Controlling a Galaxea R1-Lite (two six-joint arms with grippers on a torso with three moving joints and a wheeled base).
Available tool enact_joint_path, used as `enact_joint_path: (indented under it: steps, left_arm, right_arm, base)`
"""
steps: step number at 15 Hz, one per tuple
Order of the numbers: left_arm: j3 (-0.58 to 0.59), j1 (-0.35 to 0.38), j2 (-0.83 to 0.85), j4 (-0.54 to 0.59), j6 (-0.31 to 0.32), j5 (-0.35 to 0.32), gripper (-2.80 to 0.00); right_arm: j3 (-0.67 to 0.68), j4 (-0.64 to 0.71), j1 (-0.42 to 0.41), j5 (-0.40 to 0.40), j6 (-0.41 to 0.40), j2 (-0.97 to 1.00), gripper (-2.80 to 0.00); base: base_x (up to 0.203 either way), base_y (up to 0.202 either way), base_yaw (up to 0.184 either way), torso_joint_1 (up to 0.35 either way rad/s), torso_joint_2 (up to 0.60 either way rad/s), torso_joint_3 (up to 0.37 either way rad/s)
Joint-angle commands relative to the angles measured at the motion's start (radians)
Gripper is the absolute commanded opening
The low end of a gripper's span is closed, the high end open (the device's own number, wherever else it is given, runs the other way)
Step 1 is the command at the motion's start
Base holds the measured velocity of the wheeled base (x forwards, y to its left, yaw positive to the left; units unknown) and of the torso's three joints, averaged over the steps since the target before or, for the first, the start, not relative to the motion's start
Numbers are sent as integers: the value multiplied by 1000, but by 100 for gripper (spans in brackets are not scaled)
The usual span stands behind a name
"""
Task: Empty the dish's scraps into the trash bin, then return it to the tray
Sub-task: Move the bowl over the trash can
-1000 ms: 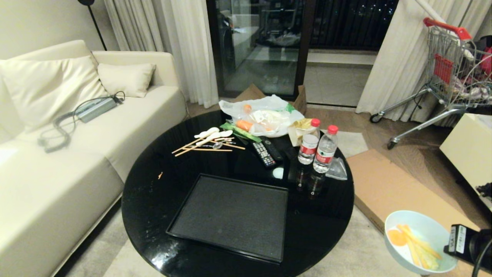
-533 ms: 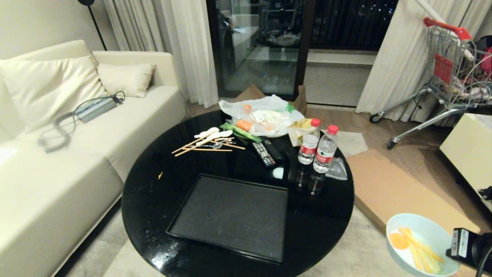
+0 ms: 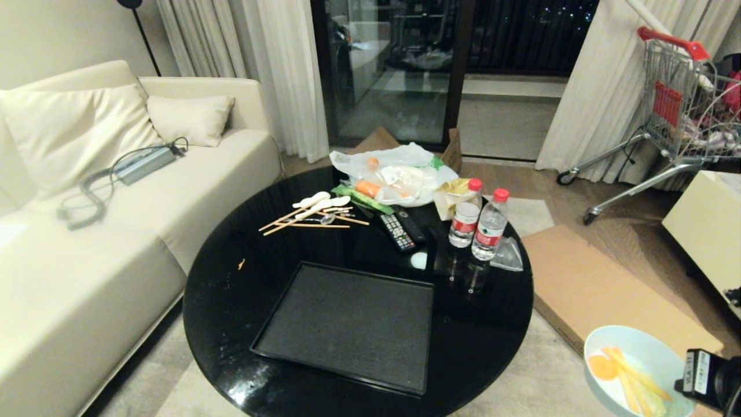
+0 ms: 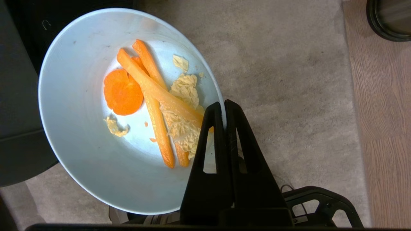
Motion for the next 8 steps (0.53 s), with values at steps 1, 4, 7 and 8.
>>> enact_joint_path:
  steps: [1, 4, 7, 8]
  left_arm:
    - [0, 0, 0, -1, -1, 0, -280]
    - [0, 0, 0, -1, -1, 0, -280]
    - [0, 0, 0, -1, -2, 0, -280]
    - [0, 0, 0, -1, -2, 0, -280]
  right_arm:
    - [1, -1, 0, -2, 3, 3, -280]
    - [1, -5, 0, -2, 3, 12, -280]
    - [-2, -11, 0, -2, 3, 26, -280]
    - [-2, -11, 0, -1, 3, 31, -280]
  base:
    - [0, 0, 0, 0, 0, 0]
    - [0, 0, 0, 0, 0, 0]
    - [-35, 0, 2, 3, 0, 0]
    - [-159, 0, 1, -8, 2, 4]
